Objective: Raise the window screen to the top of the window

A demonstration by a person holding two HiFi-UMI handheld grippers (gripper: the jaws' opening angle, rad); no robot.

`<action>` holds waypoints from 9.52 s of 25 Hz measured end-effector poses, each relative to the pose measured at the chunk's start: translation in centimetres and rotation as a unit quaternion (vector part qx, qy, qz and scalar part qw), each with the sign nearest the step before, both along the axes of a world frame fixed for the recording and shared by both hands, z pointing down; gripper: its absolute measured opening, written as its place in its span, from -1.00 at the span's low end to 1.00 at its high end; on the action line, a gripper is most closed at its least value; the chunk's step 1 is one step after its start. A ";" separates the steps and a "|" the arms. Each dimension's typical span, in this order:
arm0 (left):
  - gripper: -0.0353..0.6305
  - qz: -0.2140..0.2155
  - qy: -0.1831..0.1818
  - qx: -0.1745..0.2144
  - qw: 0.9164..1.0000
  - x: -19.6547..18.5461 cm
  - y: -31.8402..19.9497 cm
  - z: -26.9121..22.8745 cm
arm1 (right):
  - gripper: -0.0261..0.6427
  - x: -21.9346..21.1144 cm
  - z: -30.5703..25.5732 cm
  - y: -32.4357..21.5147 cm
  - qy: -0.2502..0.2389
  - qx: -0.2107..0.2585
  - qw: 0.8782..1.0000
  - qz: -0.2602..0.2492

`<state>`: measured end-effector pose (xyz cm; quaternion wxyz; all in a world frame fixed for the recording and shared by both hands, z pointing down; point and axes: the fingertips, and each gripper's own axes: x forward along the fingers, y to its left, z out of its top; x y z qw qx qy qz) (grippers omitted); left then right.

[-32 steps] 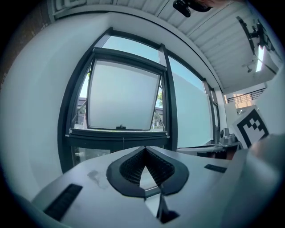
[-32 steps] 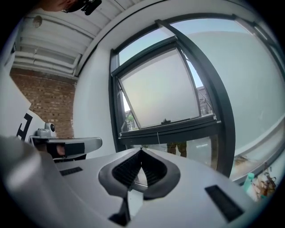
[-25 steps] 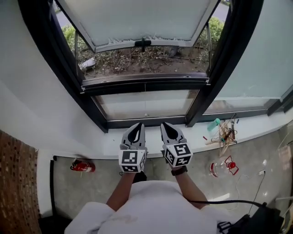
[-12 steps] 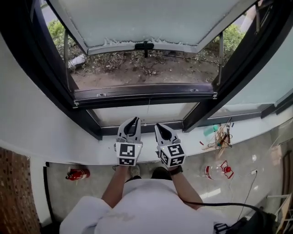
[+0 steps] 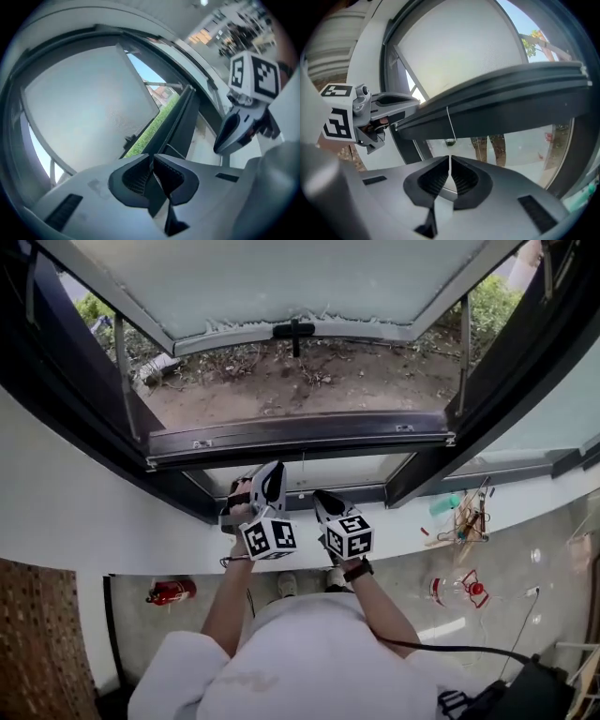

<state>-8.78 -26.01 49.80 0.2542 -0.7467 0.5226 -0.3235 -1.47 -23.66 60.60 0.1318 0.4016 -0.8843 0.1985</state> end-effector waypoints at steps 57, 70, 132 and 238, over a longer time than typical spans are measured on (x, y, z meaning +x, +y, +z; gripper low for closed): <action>-0.59 -0.050 -0.047 -0.006 0.998 -0.4 -3.1 3.3 | -0.92 7.0 23.9 4.9 0.137 -0.090 0.980 -0.113; -0.59 -0.070 -0.019 0.010 0.997 -0.5 -3.0 3.3 | -0.92 6.6 24.3 6.1 0.140 -0.103 0.978 -0.120; -0.59 -0.042 0.300 0.020 0.953 -1.1 0.3 -4.4 | -0.92 6.8 18.6 1.5 0.125 -0.006 0.988 -0.087; -0.87 -0.041 0.419 -0.006 0.907 -0.6 2.4 -5.4 | -0.92 0.8 -2.4 -1.6 -0.010 0.223 0.971 -0.088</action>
